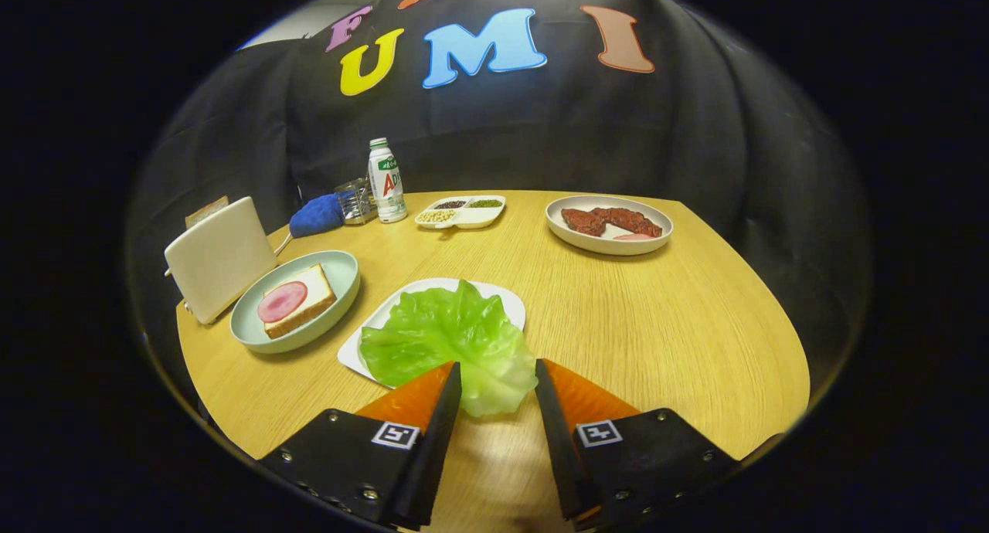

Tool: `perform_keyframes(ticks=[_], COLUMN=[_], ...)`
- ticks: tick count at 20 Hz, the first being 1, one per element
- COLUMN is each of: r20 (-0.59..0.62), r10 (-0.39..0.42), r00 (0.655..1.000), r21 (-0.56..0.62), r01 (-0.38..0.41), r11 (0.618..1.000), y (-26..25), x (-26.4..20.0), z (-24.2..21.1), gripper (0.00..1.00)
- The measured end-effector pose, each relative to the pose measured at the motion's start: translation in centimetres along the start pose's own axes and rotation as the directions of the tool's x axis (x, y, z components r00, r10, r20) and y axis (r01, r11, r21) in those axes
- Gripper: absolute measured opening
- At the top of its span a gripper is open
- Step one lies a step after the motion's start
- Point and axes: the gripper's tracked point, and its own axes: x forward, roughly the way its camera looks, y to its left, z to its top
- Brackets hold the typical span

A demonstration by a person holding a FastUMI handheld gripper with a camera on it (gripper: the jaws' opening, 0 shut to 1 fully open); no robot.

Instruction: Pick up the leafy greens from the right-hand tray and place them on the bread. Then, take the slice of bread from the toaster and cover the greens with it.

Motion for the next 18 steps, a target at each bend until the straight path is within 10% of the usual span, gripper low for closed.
perform_keyframes(ticks=[1,4,5,18], r20=[-0.017,0.009,-0.001,0.182], r10=[0.024,0.063,0.073,0.093], r00=[1.0,0.998,0.997,0.979], r21=[0.051,0.107,0.123,-0.033], r01=[-0.023,-0.064,-0.072,-0.088], r11=[0.998,0.992,0.99,0.996], y=[0.3,0.2,0.6,3.3], x=[0.4,-0.7,2.6,-3.7], z=[-0.1,1.1,-0.2,5.4], gripper=[0.36,0.28,0.02,0.01])
